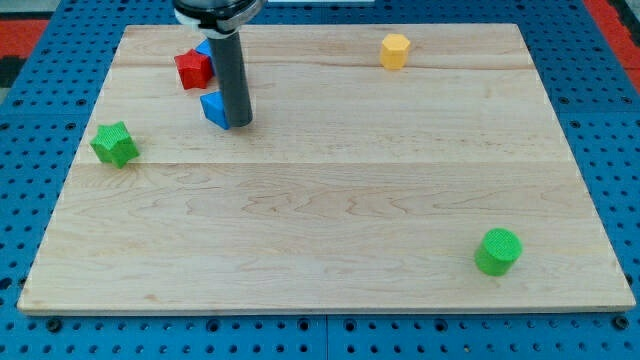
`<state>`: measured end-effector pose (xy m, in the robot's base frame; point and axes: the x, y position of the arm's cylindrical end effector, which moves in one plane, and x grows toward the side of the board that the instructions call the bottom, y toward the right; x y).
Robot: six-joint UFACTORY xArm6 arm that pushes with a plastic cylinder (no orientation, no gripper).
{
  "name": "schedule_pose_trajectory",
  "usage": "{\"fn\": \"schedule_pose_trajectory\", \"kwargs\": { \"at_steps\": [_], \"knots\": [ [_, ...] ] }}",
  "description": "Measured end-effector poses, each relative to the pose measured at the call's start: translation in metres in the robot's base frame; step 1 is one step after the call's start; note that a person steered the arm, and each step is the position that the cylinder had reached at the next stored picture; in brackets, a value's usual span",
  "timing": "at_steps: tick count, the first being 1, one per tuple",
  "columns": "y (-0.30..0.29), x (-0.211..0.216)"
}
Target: Move blue triangle to the left of the red star
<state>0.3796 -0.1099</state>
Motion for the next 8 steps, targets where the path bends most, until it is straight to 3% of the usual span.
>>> {"fn": "schedule_pose_trajectory", "kwargs": {
  "at_steps": [1, 3, 6, 7, 8],
  "knots": [
    [-0.032, -0.003],
    [-0.106, -0.051],
    [-0.108, -0.091],
    [-0.099, -0.039],
    [-0.039, -0.035]
  ]
}}
